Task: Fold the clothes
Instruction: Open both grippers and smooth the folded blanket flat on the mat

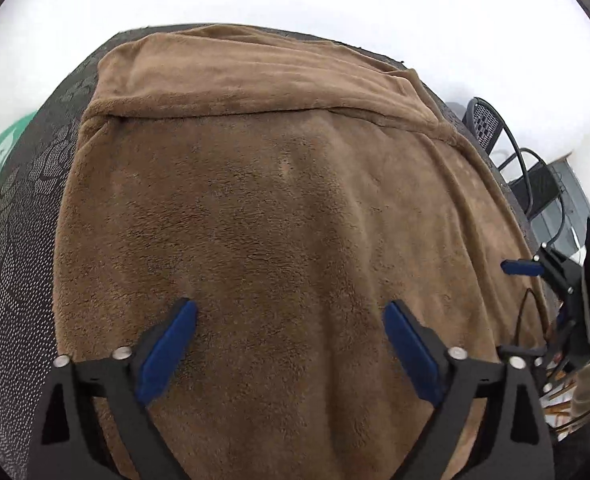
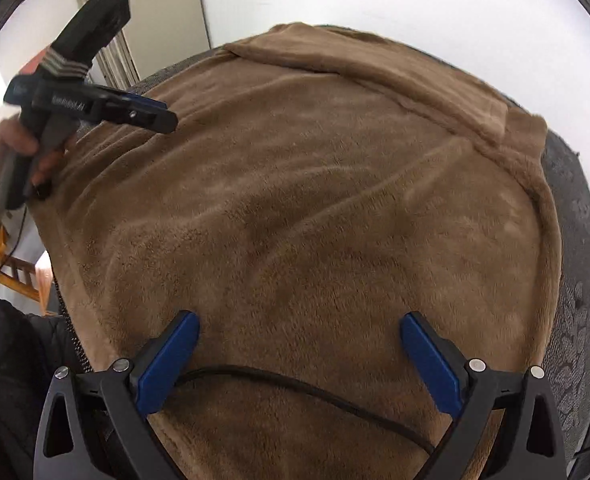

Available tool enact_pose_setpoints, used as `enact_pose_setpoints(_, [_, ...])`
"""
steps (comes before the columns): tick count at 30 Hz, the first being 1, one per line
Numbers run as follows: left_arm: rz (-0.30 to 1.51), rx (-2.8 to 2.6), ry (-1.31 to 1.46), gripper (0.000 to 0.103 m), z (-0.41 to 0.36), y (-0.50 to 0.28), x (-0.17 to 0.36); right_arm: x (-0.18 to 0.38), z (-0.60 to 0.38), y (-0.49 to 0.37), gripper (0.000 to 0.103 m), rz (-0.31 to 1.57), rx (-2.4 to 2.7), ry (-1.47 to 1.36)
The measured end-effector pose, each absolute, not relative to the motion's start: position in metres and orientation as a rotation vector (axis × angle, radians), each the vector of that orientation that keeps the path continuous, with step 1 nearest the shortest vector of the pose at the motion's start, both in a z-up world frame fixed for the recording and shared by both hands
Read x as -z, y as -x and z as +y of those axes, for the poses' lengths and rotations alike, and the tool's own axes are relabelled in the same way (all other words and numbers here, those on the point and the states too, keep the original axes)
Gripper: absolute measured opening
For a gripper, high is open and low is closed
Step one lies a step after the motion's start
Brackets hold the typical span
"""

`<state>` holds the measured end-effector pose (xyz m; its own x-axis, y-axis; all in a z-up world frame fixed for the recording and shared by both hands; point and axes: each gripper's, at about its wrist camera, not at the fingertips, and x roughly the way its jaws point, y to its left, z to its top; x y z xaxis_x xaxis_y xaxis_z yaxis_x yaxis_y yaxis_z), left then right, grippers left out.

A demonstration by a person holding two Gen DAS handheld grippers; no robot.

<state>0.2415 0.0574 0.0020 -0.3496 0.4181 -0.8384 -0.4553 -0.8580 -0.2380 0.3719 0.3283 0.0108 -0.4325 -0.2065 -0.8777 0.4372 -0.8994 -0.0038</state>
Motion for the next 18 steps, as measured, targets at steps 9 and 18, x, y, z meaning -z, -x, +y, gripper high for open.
enact_pose_setpoints(9, [0.189,-2.243,1.241,0.102,0.062,-0.272,-0.016,-0.083,0.368,-0.427,0.102,0.301,2.665,-1.014])
enact_pose_setpoints(18, [0.155,-2.221,1.05,0.102,0.04,-0.313,-0.055,-0.103,0.417,-0.505,0.102,0.291,2.828,-0.894])
